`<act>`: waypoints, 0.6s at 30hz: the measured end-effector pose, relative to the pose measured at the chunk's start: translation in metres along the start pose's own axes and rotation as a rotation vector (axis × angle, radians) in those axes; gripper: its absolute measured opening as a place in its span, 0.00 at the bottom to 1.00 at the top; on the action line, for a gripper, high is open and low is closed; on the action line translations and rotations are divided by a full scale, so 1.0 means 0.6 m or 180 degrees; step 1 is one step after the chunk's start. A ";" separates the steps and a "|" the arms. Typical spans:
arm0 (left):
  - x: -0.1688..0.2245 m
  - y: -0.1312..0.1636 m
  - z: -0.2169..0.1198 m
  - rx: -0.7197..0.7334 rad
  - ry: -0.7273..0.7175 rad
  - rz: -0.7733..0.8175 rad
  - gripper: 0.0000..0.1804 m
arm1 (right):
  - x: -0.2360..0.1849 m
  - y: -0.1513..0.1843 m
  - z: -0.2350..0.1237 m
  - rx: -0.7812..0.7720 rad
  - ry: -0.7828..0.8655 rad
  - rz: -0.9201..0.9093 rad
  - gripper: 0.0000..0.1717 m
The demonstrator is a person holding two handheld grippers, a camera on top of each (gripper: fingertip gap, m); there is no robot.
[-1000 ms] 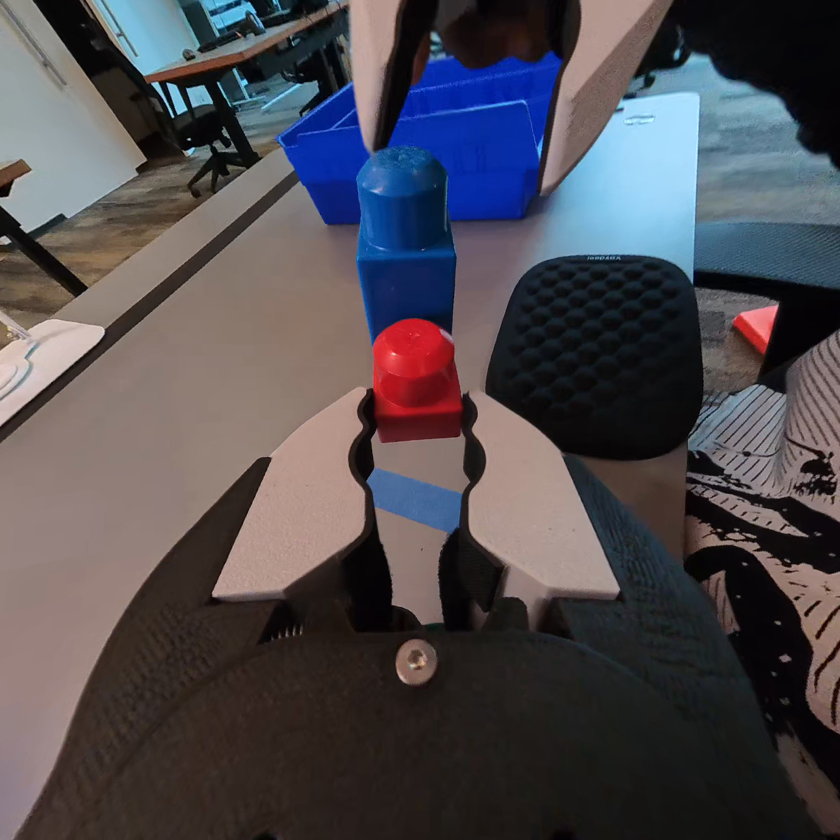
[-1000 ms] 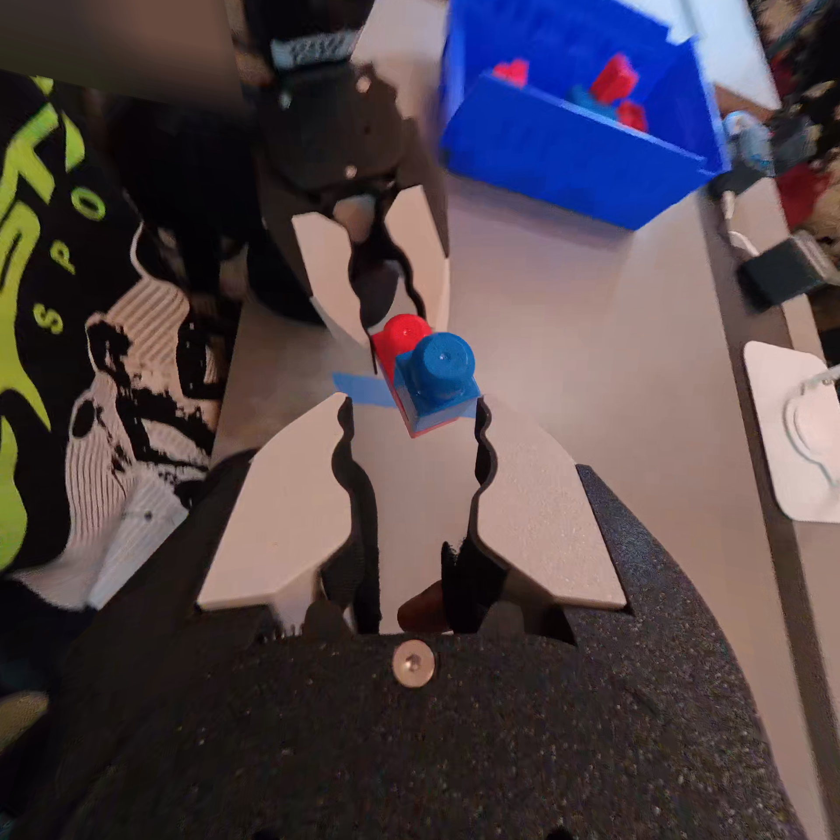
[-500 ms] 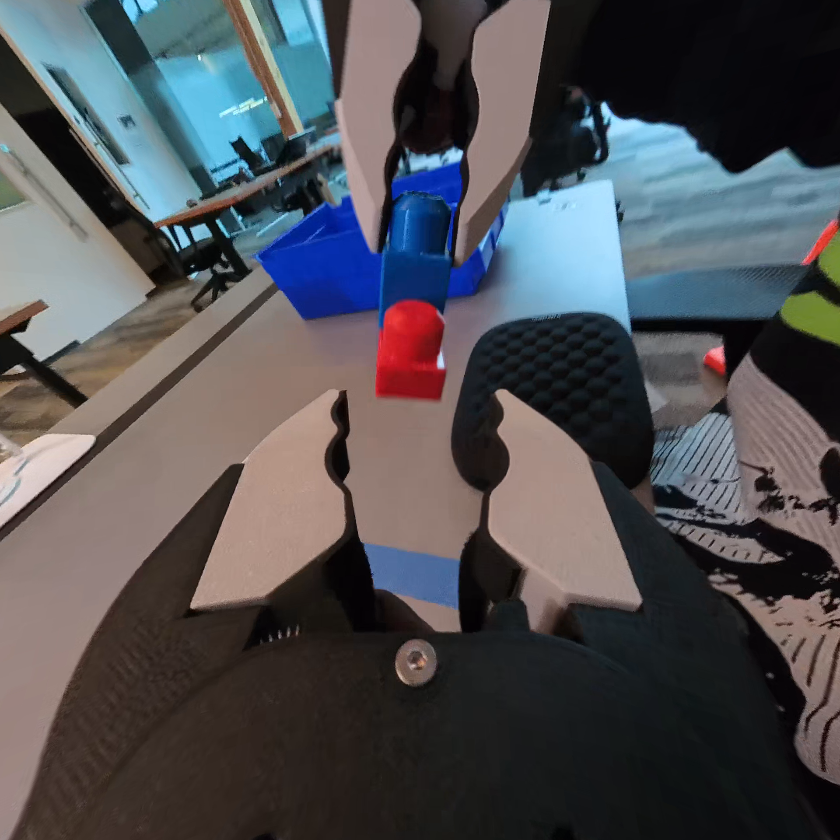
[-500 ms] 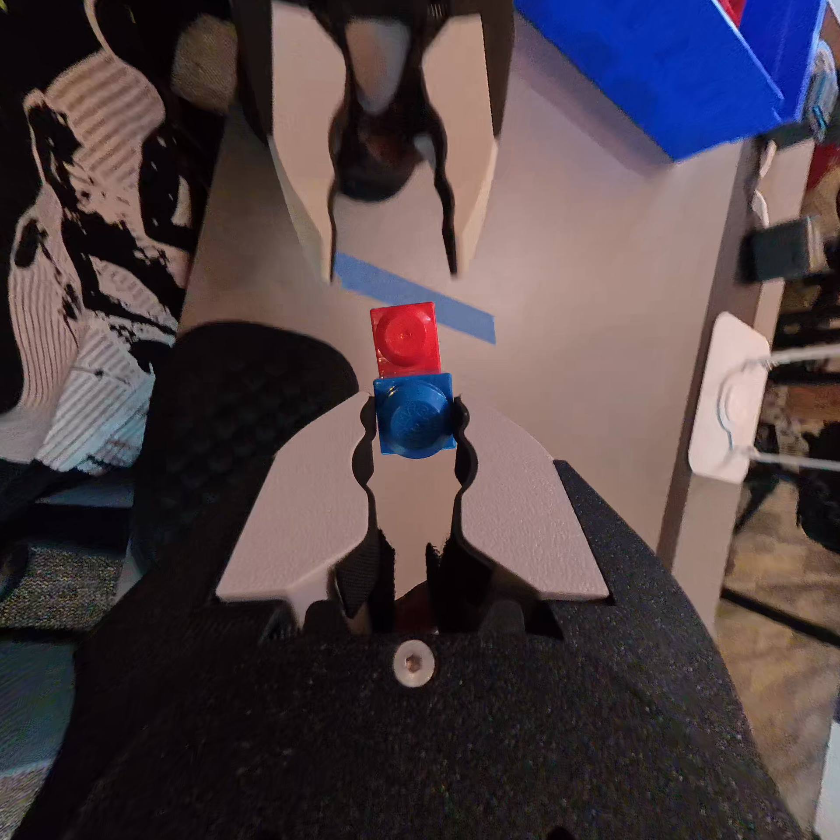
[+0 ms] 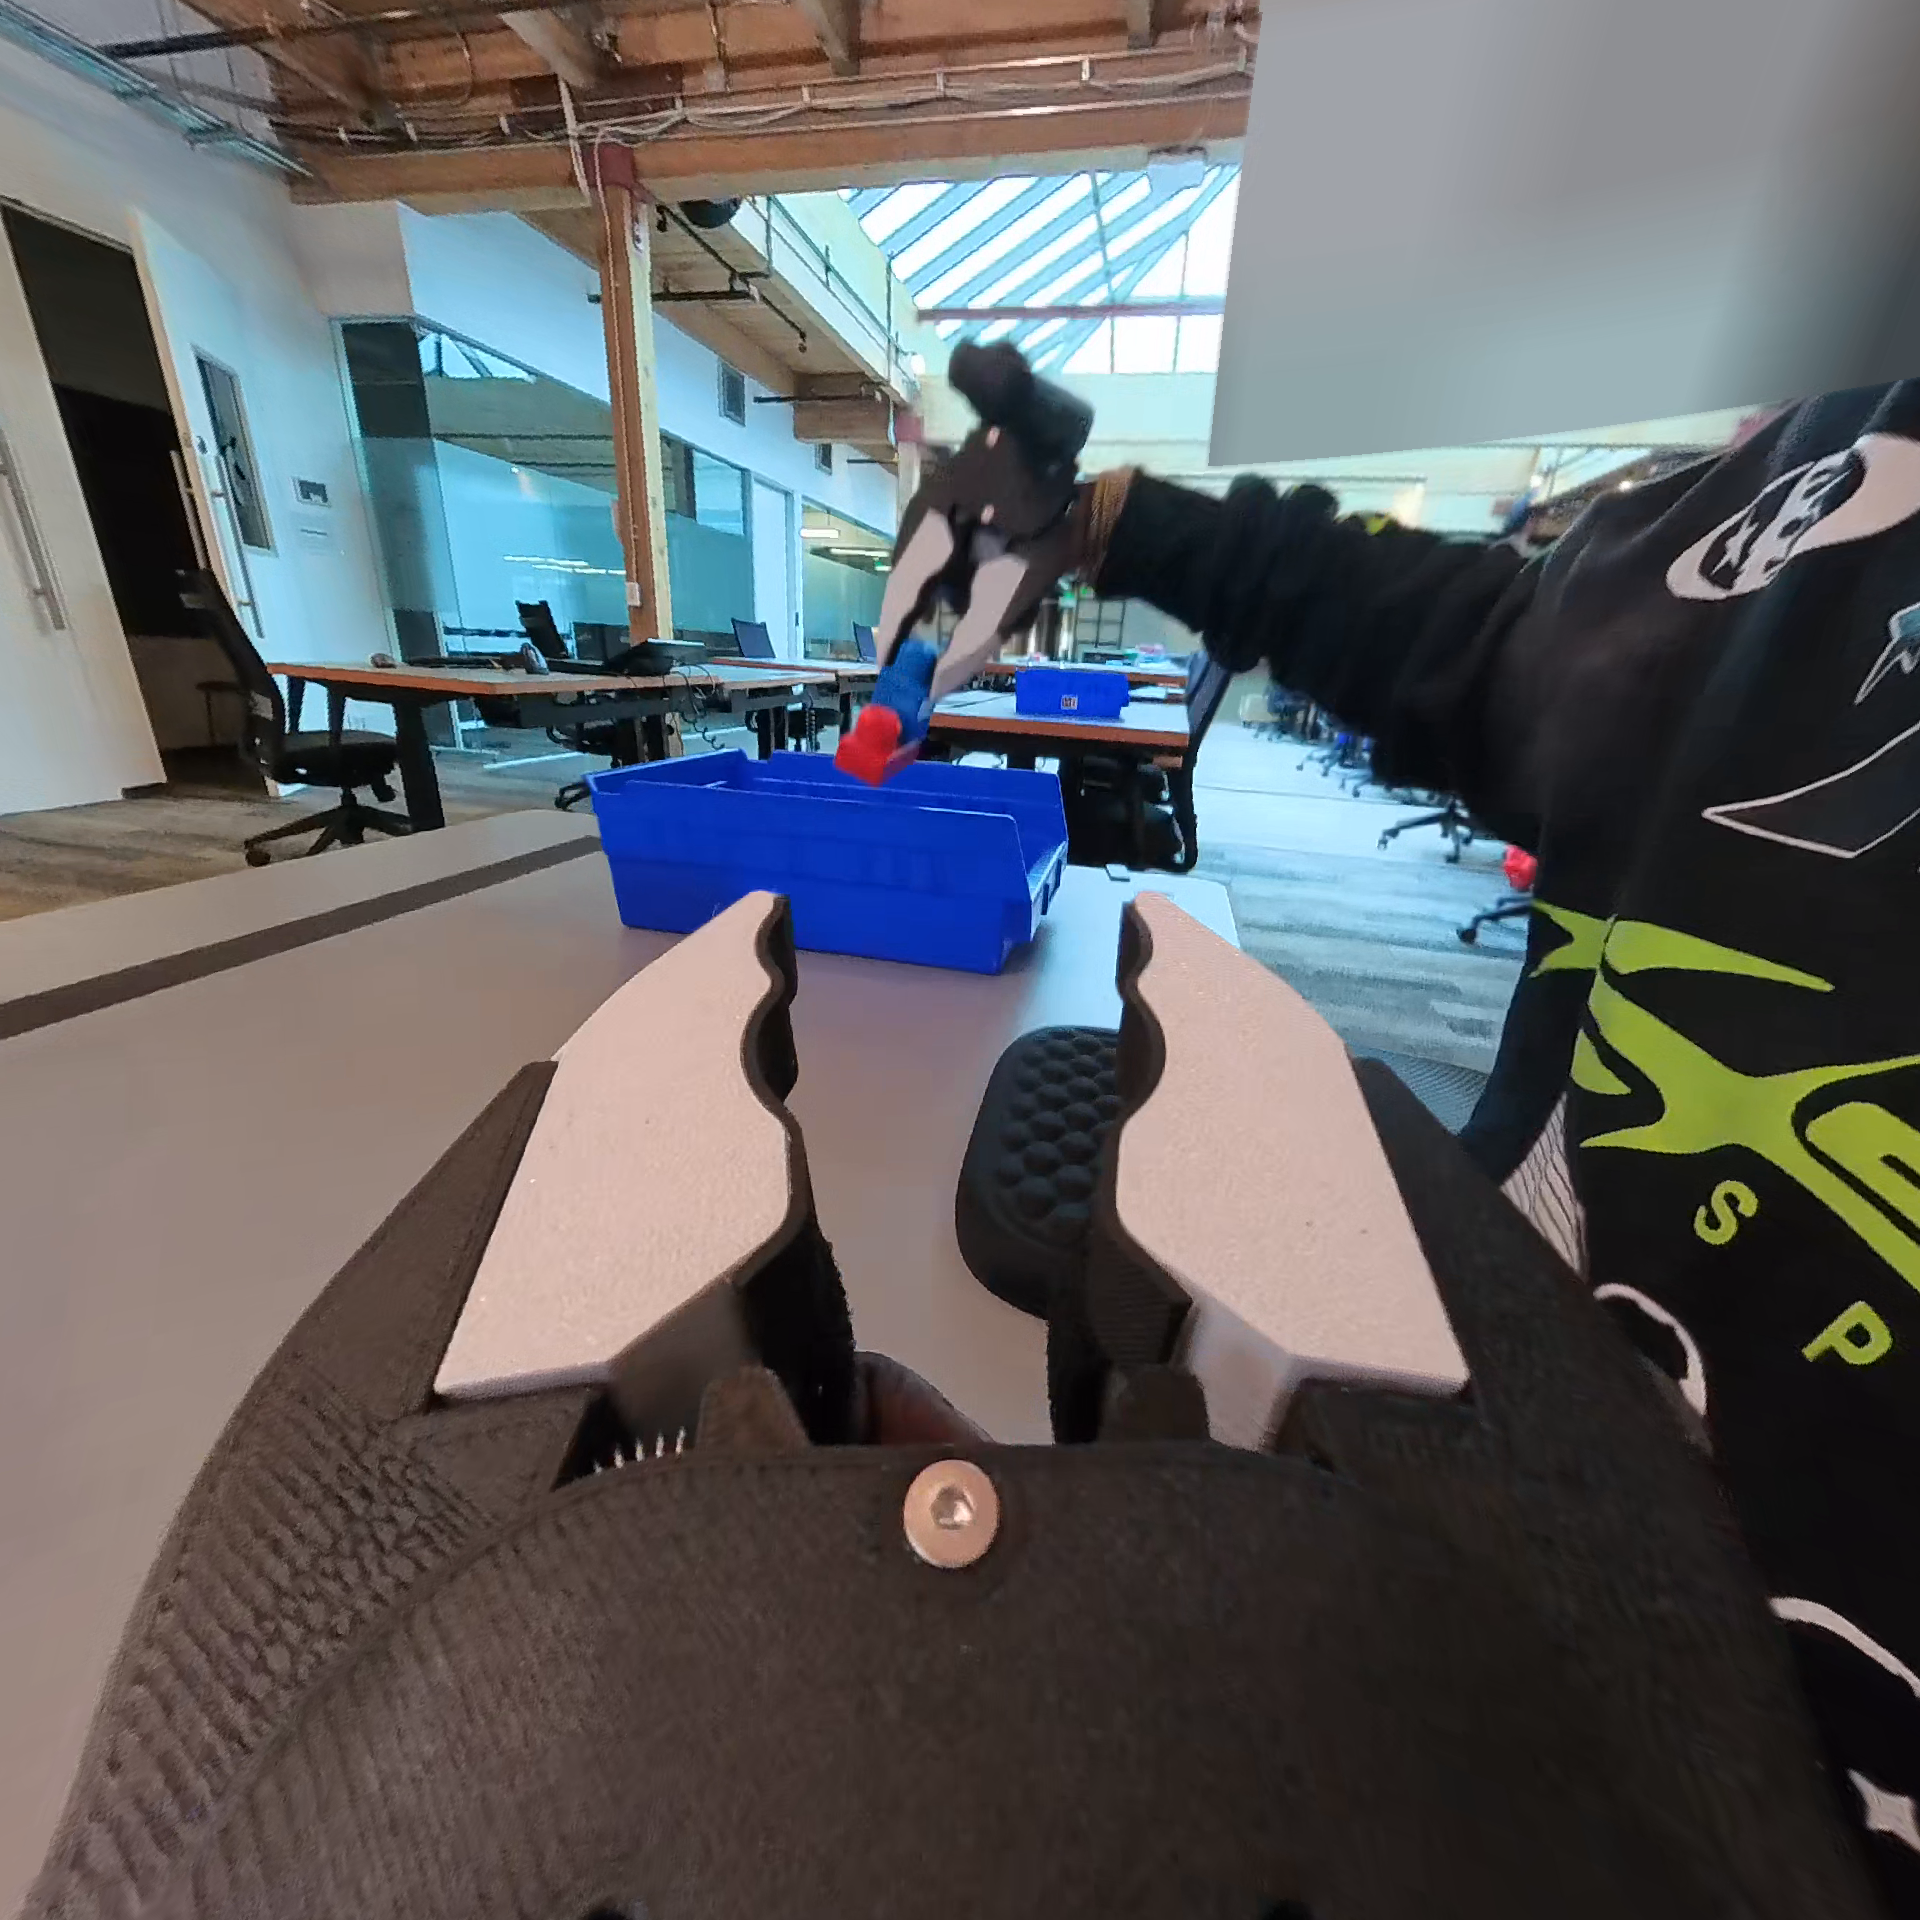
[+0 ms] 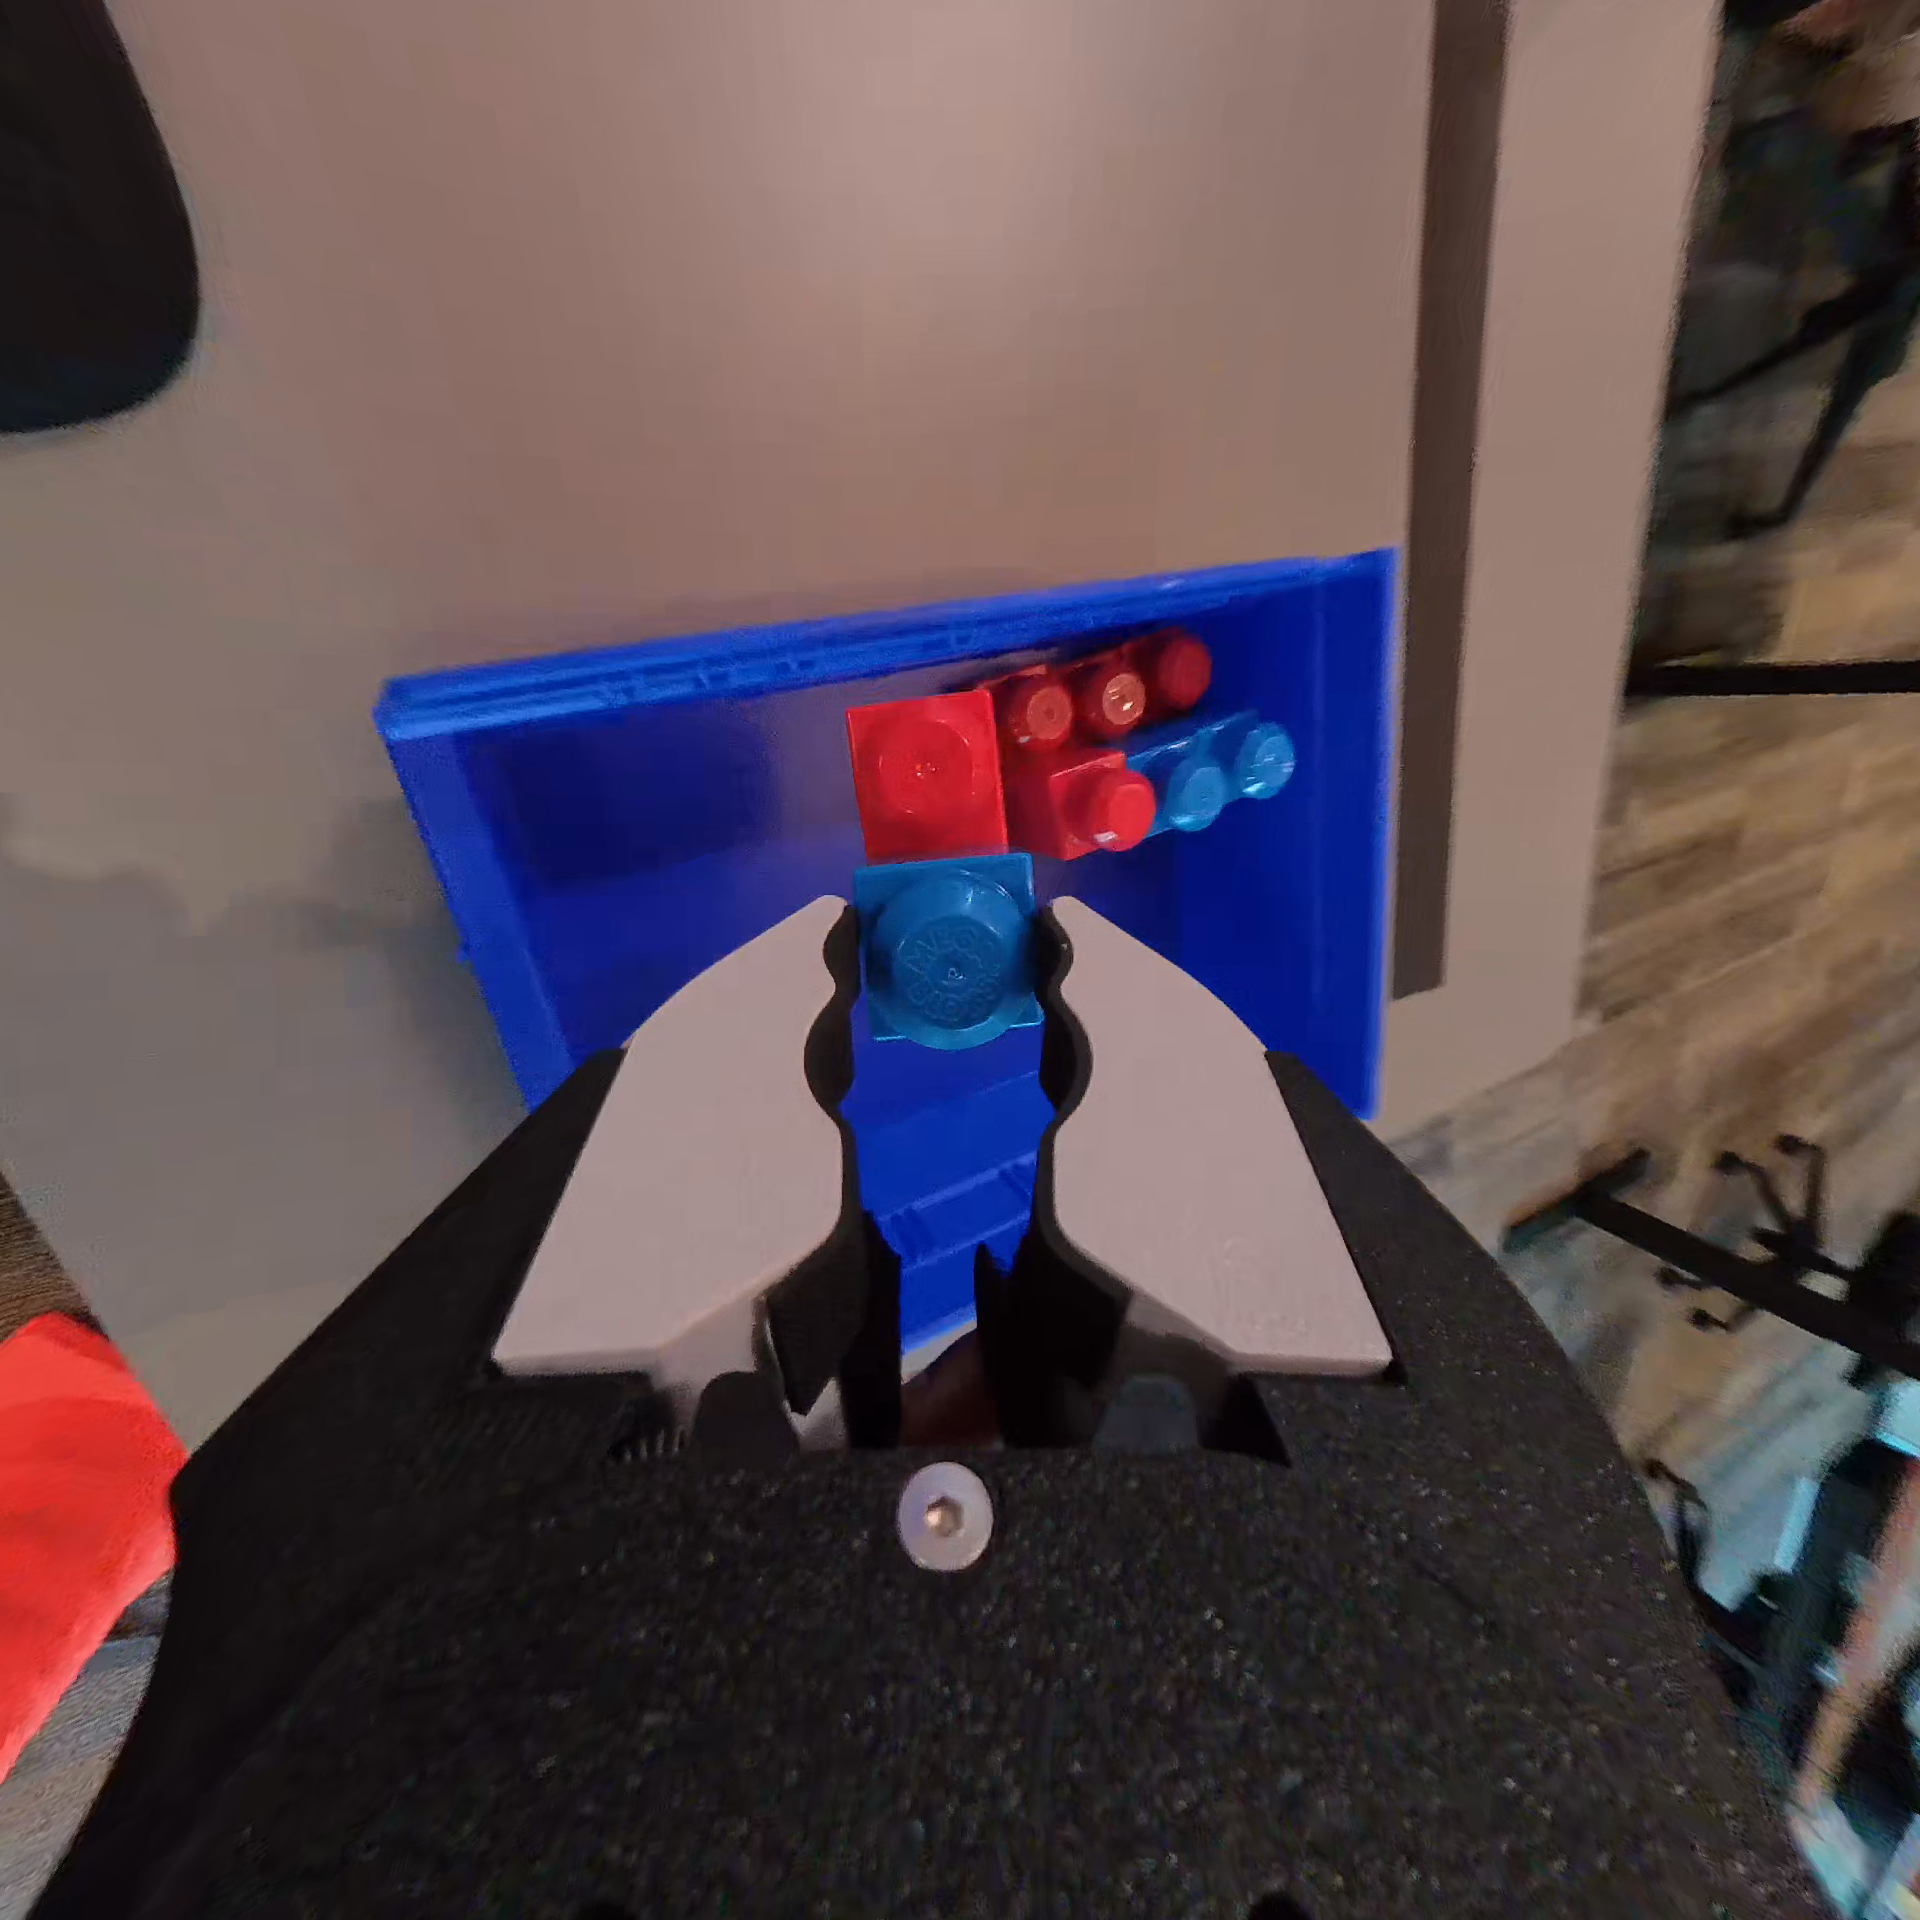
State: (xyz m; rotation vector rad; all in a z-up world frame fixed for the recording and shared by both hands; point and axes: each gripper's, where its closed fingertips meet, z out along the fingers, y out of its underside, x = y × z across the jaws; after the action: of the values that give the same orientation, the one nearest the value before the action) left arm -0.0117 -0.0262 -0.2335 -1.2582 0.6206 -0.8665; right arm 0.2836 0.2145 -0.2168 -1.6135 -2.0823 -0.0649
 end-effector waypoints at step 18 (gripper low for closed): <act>-0.021 0.003 -0.003 0.0061 -0.0061 -0.0286 0.32 | 0.021 0.044 0.201 0.0137 -0.0440 -0.0042 0.20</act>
State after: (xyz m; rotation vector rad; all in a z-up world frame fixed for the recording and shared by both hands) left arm -0.0199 -0.0168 -0.2362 -1.2834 0.5426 -0.9315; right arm 0.2625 0.2740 -0.3239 -1.6198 -2.1822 0.0888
